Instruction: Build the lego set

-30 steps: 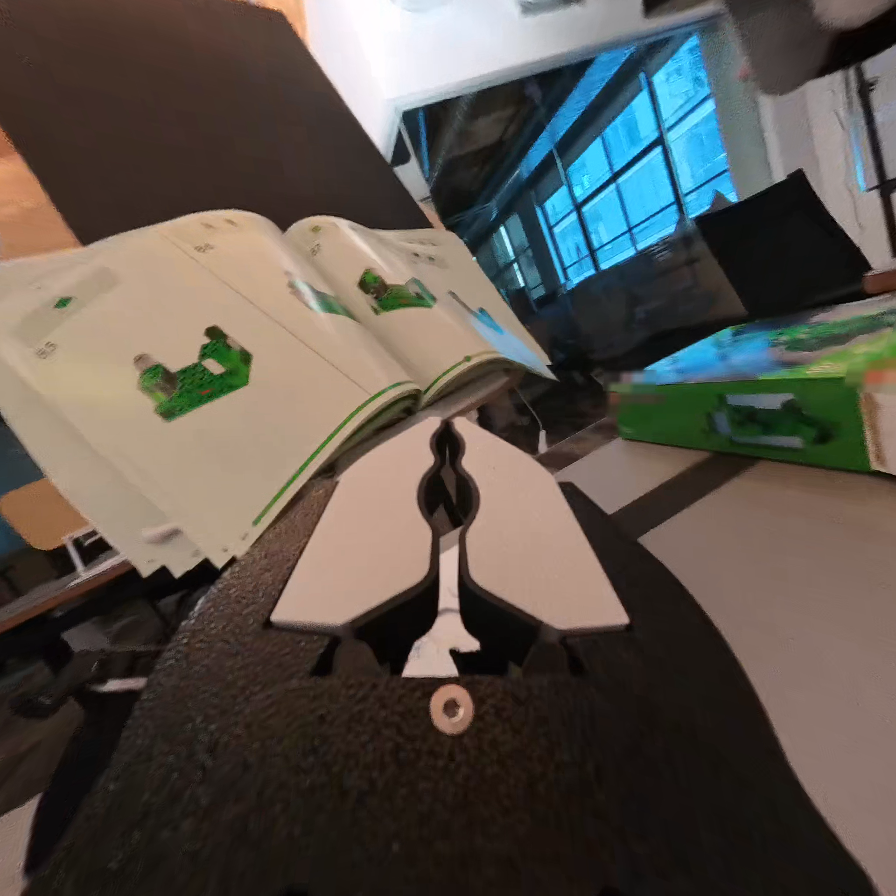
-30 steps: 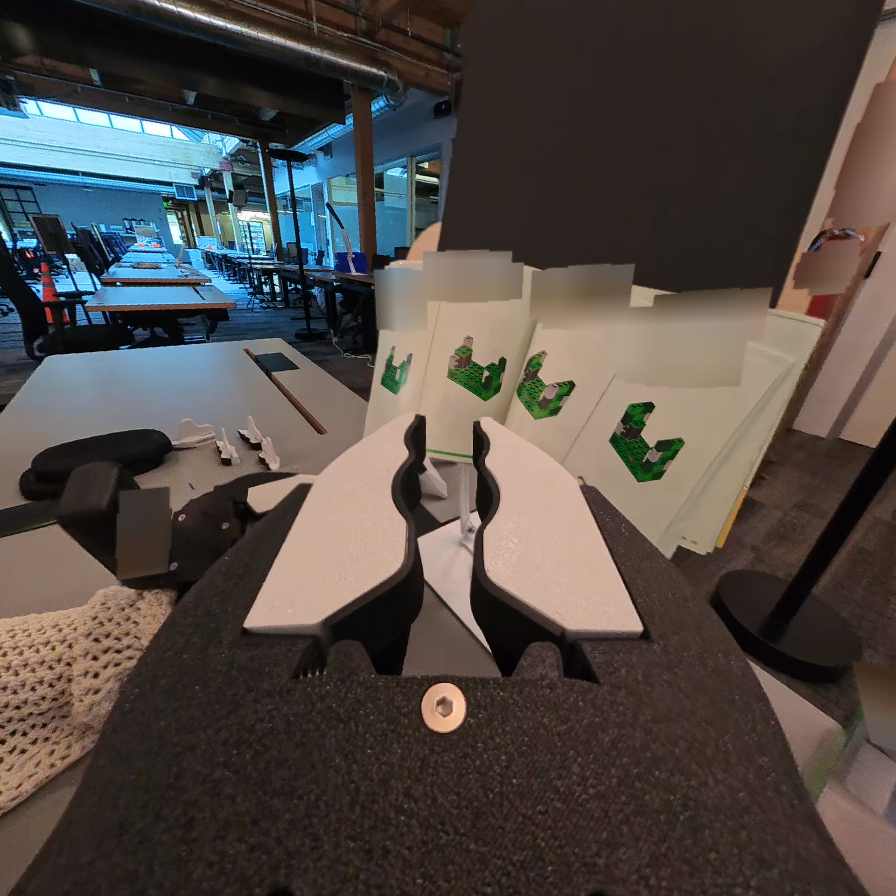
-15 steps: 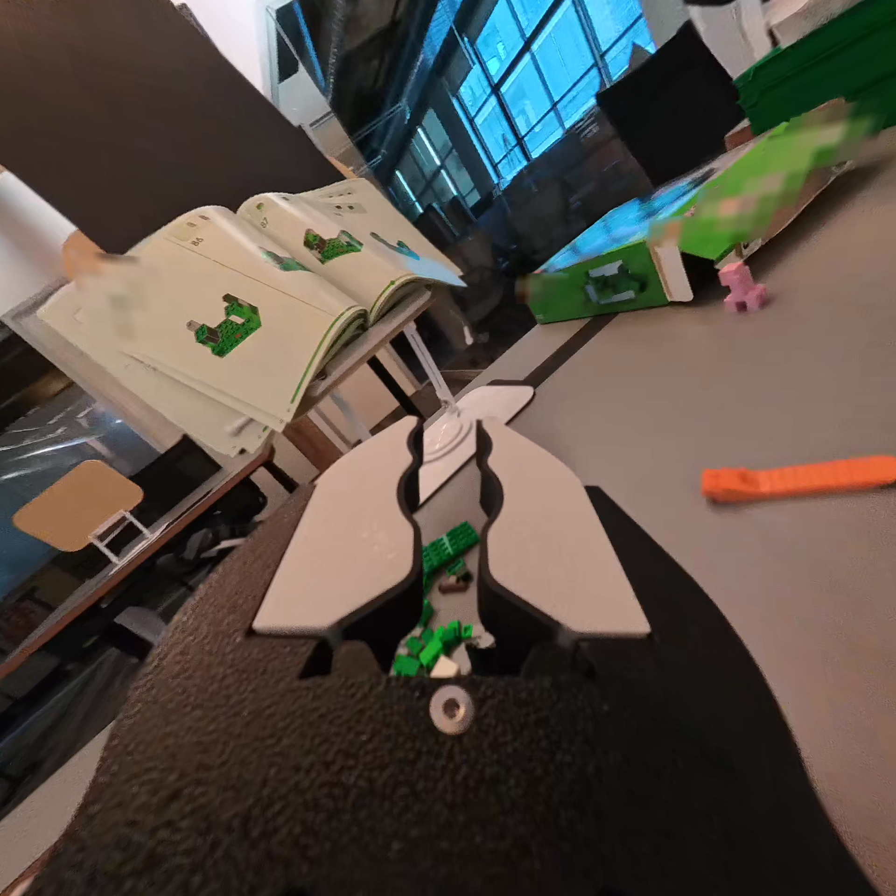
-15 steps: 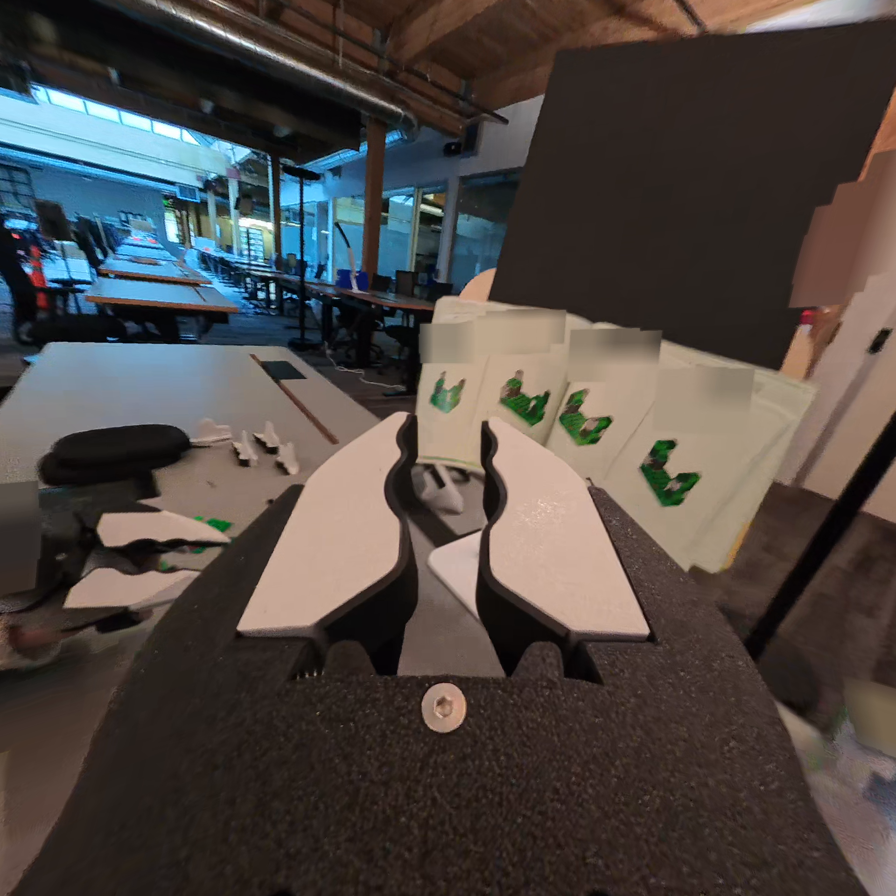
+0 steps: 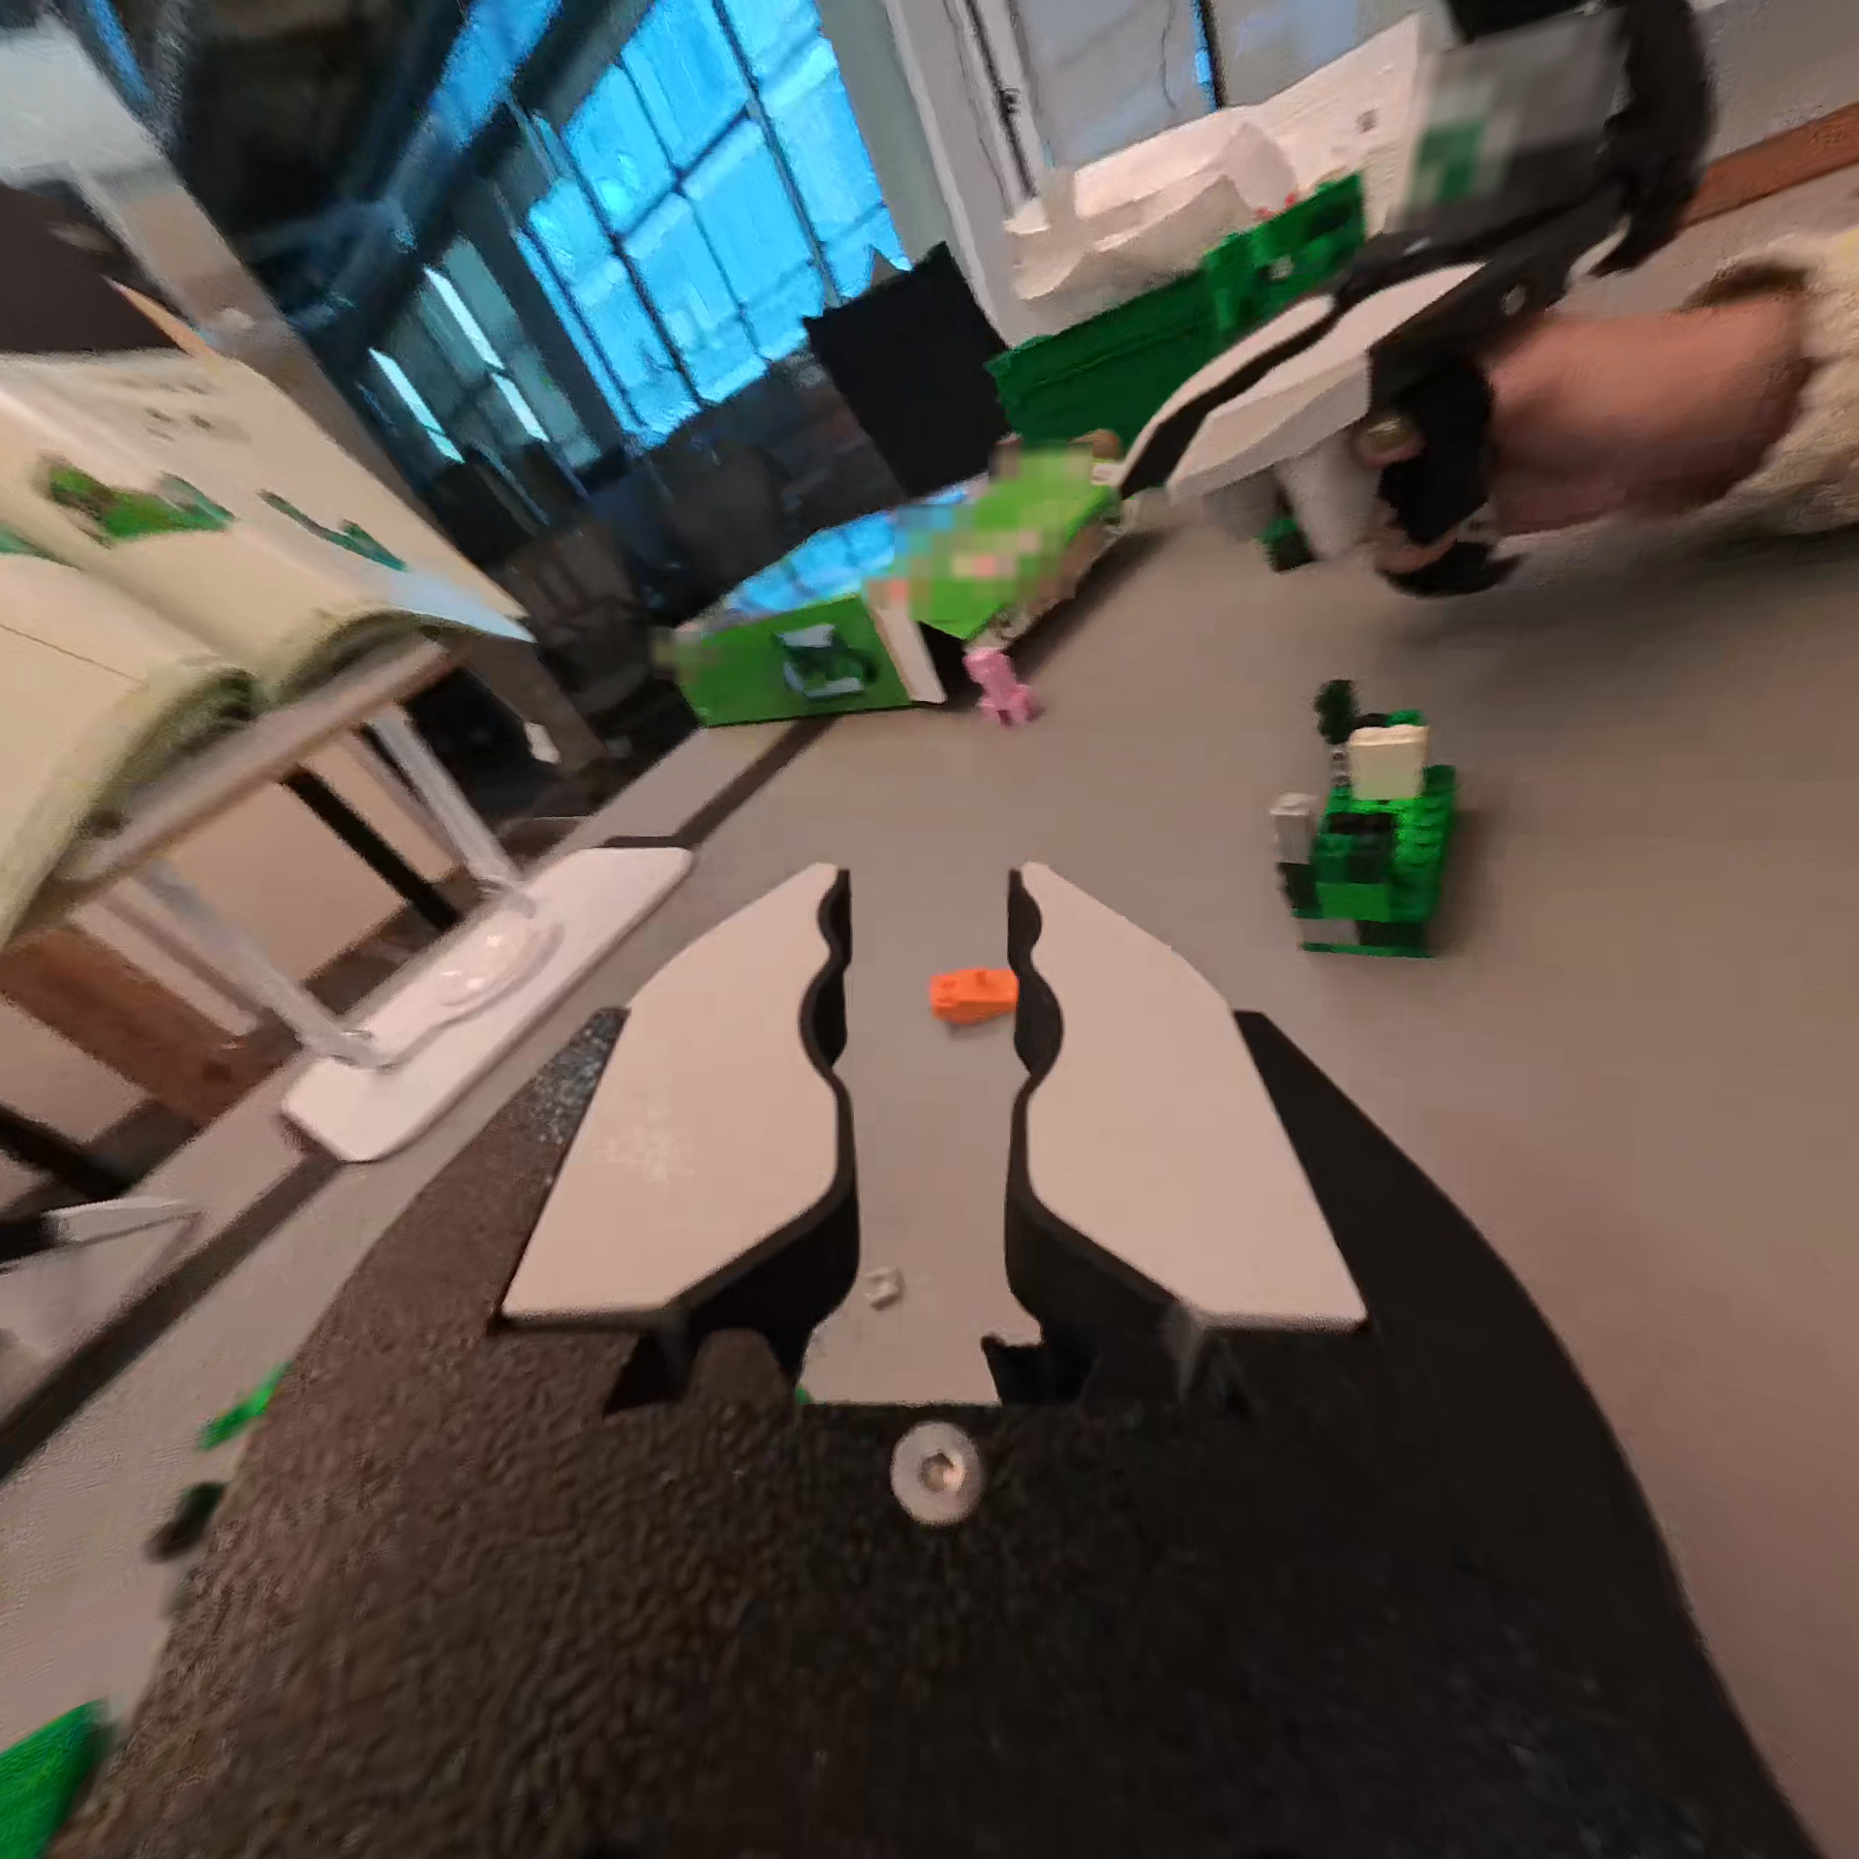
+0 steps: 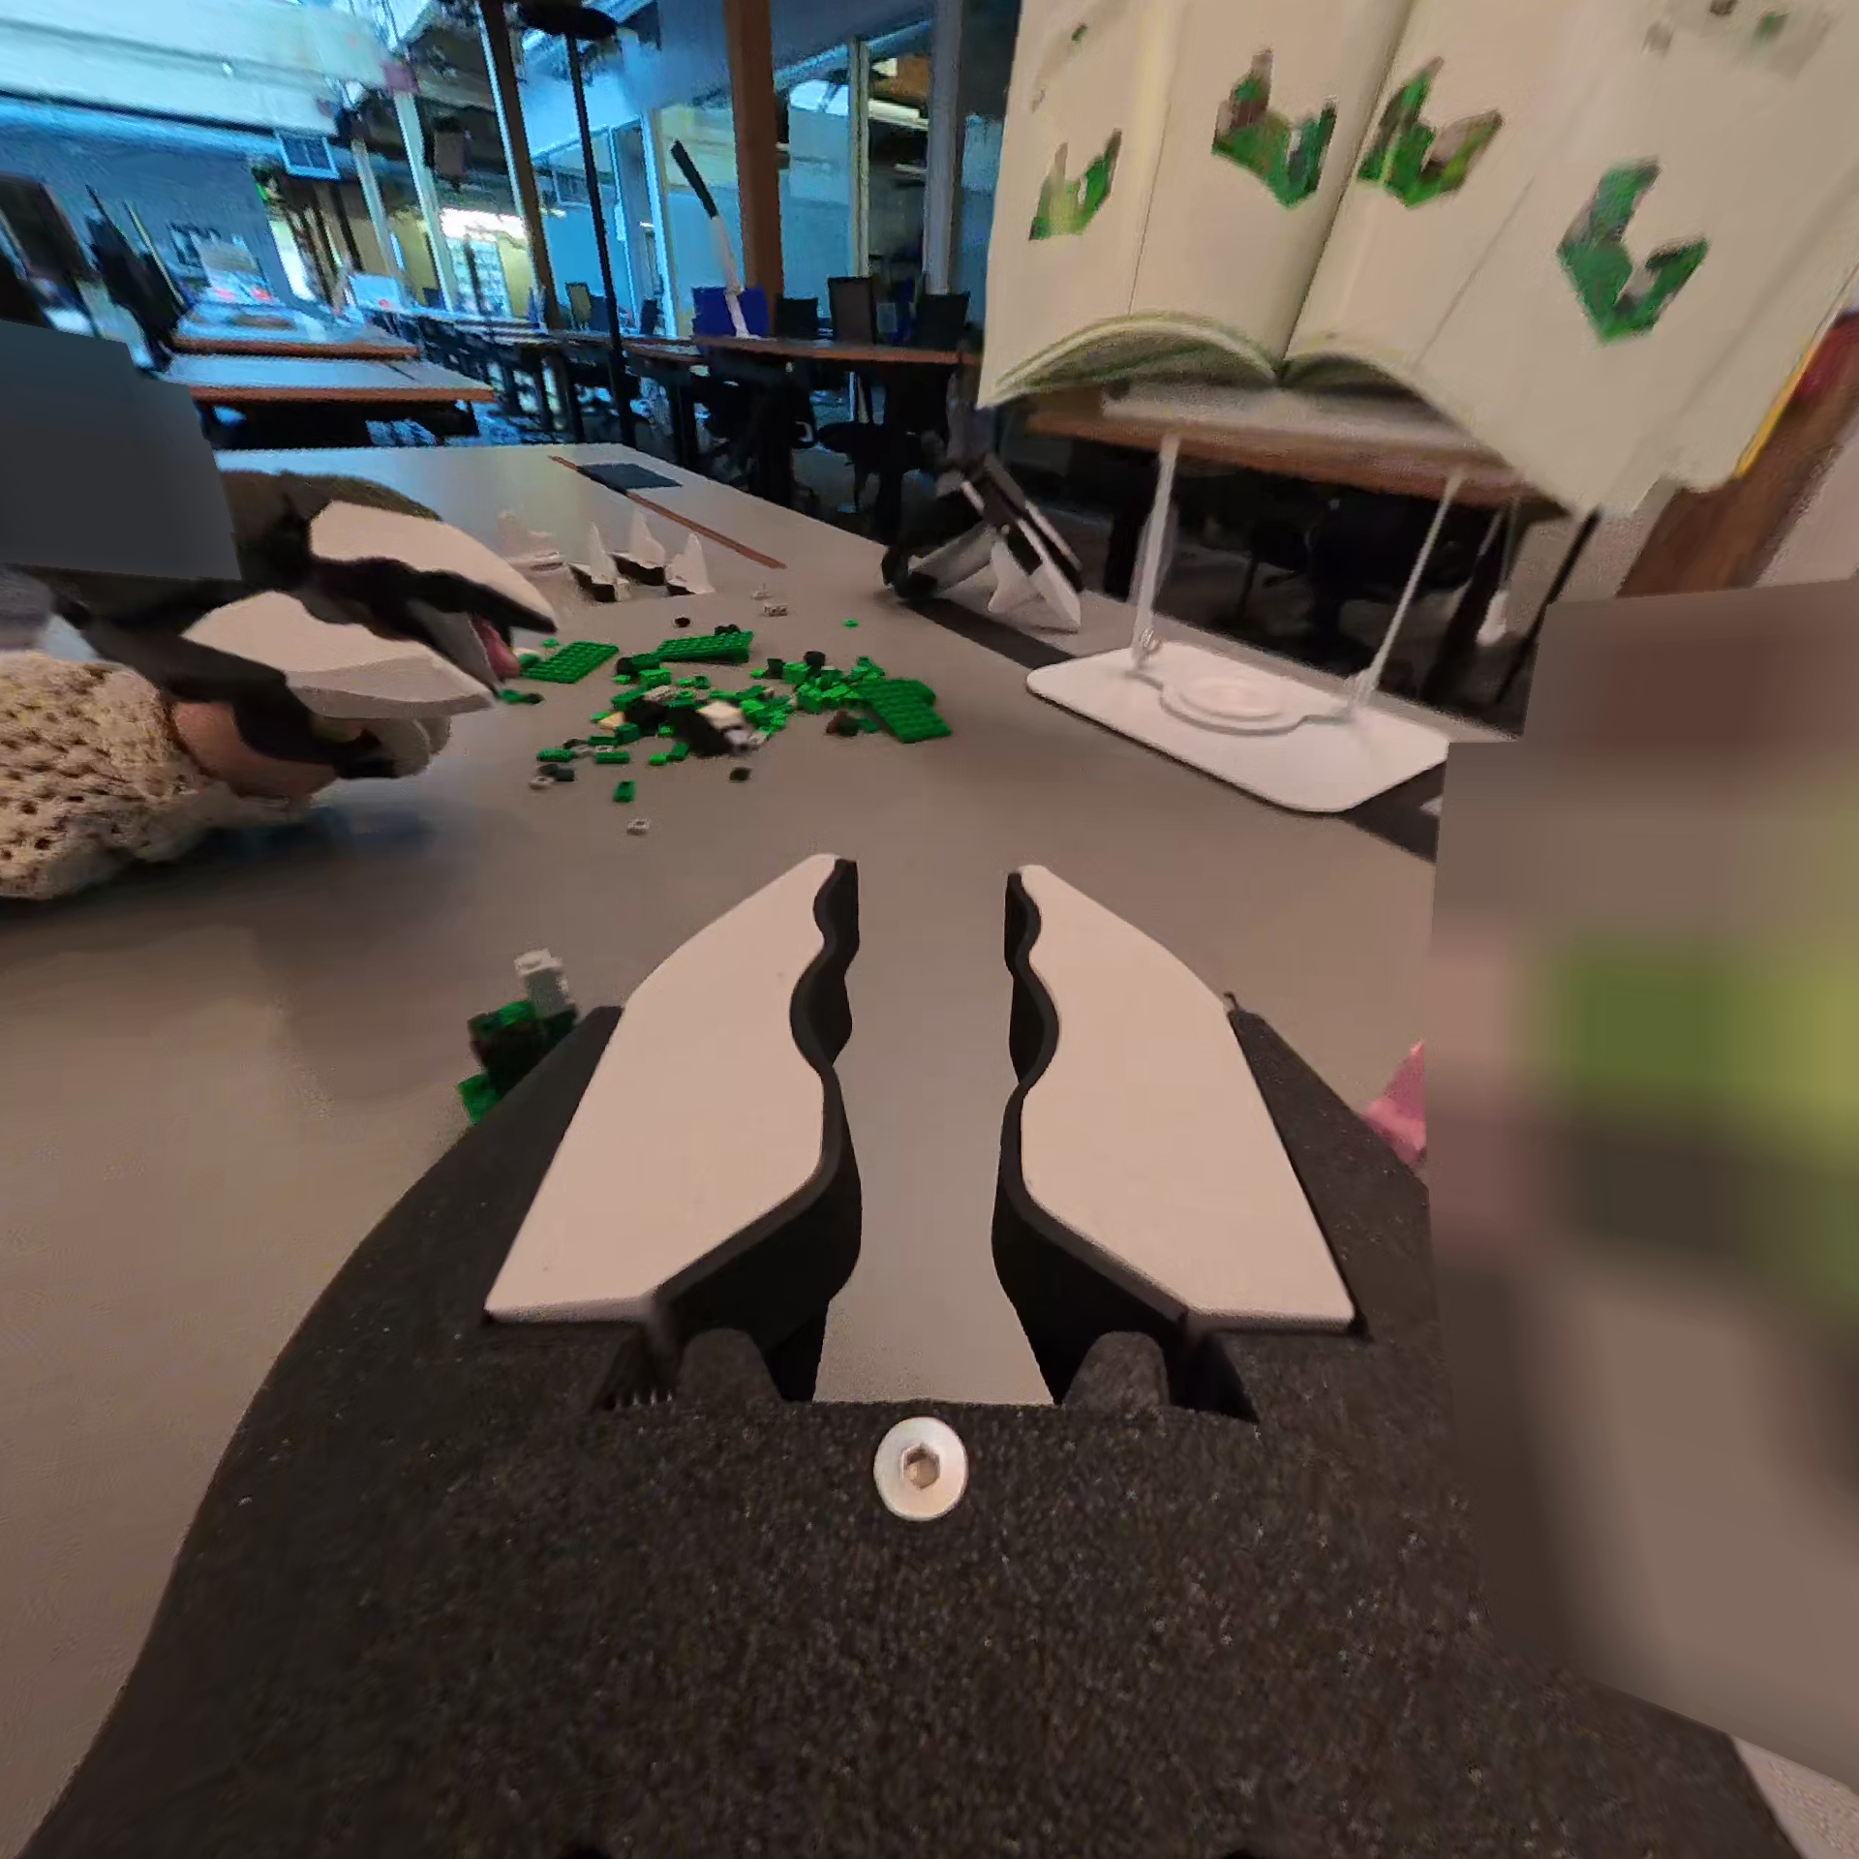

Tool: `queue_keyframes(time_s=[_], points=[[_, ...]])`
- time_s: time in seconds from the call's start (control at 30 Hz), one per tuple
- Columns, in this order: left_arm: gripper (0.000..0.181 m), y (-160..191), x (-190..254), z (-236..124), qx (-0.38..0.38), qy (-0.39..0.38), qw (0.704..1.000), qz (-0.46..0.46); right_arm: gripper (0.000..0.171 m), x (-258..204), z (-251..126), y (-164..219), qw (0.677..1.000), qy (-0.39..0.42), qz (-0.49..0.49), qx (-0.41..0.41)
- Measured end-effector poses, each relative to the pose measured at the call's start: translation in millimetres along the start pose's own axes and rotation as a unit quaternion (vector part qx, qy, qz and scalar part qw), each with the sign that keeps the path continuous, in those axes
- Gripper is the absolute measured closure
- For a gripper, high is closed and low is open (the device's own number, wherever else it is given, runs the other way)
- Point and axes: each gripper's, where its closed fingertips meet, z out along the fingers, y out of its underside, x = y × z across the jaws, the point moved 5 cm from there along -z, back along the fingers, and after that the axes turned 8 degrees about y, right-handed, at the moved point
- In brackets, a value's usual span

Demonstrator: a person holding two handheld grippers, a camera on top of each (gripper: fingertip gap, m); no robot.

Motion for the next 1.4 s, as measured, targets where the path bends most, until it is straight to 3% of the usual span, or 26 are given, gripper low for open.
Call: queue_keyframes(time_s=[0.07, 0.13, 0.23, 0.33, 0.4, 0.47, 0.6, 0.7, 0.87, 0.93, 1.07, 1.23, 1.4], points=[[0.148, 5.3, 3.4, 0.3, -0.013, 0.029, 0.999, -0.041, 0.142, -0.2, -4.1, 4.4, 0.999, -0.026, 0.038, -0.01], [0.146, 6.7, -2.9, -7.6, -0.024, 0.004, 0.999, -0.044, 0.142, 2.7, -7.0, 2.7, 0.999, -0.02, 0.044, 0.014], [0.155, 0.4, -37.2, -49.9, -0.025, -0.163, 0.986, -0.001, 0.144, 7.1, -8.4, 4.8, 0.999, 0.018, 0.01, 0.04], [0.159, 7.6, -76.8, -124.8, -0.001, -0.361, 0.932, -0.022, 0.145, 5.8, -5.9, 9.1, 0.998, 0.046, -0.018, 0.042], [0.154, 24.6, -91.9, -163.4, -0.005, -0.426, 0.903, -0.053, 0.146, 1.7, -4.5, 9.0, 0.997, 0.047, -0.041, 0.044], [0.152, 39.4, -98.0, -179.9, -0.02, -0.436, 0.897, -0.071, 0.147, -5.5, -2.2, 10.3, 0.997, 0.027, -0.06, 0.036], [0.154, 31.4, -87.6, -162.3, 0.03, -0.345, 0.935, -0.079, 0.147, -19.9, 0.7, 13.2, 0.995, -0.011, -0.098, 0.026], [0.158, 19.1, -70.0, -135.7, 0.024, -0.269, 0.962, -0.039, 0.148, -25.3, 1.3, 14.3, 0.993, -0.021, -0.113, 0.021], [0.16, -0.1, -4.4, -57.5, 0.027, -0.01, 0.999, -0.023, 0.152, -55.7, -1.1, 15.3, 0.983, -0.144, -0.114, -0.018], [0.156, 1.3, 20.8, -27.0, -0.006, 0.07, 0.997, -0.024, 0.162, -70.5, -1.7, 16.5, 0.974, -0.169, -0.147, -0.042], [0.132, 11.8, 57.3, 21.5, -0.08, 0.193, 0.977, -0.037, 0.156, -97.5, 2.2, 29.2, 0.945, -0.202, -0.224, -0.13], [0.112, 19.6, 74.0, 56.9, -0.148, 0.257, 0.955, -0.027, 0.148, -105.1, 8.7, 31.7, 0.933, -0.198, -0.251, -0.162], [0.104, 26.6, 77.7, 81.5, -0.205, 0.282, 0.936, -0.048, 0.146, -104.5, 10.3, 31.0, 0.933, -0.197, -0.242, -0.182]])
